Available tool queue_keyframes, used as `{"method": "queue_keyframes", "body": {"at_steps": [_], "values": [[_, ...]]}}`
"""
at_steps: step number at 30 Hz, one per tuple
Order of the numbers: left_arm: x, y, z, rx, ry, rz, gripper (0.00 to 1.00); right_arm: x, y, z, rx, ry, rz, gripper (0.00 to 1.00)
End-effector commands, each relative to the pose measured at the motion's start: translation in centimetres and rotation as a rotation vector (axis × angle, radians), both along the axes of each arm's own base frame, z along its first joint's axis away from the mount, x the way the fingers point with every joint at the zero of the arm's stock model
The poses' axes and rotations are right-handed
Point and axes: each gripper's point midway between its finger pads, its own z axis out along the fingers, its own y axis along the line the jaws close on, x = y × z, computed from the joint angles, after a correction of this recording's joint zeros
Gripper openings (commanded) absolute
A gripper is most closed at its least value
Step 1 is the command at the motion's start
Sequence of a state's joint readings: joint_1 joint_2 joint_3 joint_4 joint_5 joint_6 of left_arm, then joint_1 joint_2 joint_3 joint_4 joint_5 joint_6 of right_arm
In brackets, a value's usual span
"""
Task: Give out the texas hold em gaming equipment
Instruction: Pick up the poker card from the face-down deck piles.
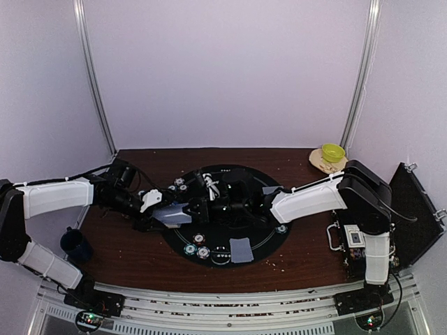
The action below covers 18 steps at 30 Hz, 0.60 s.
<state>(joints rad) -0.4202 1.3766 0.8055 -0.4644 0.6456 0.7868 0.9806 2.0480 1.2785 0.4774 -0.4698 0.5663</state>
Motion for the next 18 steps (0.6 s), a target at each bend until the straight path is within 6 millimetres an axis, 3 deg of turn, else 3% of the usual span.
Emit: {"method": "queue_keyframes", "body": {"at_steps": [1, 11, 18], "values": [[-0.2, -0.6, 0.5, -0.037, -0.004, -0.026, 0.47, 1.4, -2.5, 3.2, 0.070, -0.003, -0.039, 0.00], [-0.2, -0.6, 0.6, -0.039, -0.006, -0.027, 0.47, 3.0, -8.2, 5.6, 0.055, -0.036, -0.119, 0.00], [-0.2, -0.6, 0.5, -0.039, -0.004, -0.028, 0.47, 5.0, -13.9, 6.4, -0.044, -0.064, -0.219, 0.00]]}}
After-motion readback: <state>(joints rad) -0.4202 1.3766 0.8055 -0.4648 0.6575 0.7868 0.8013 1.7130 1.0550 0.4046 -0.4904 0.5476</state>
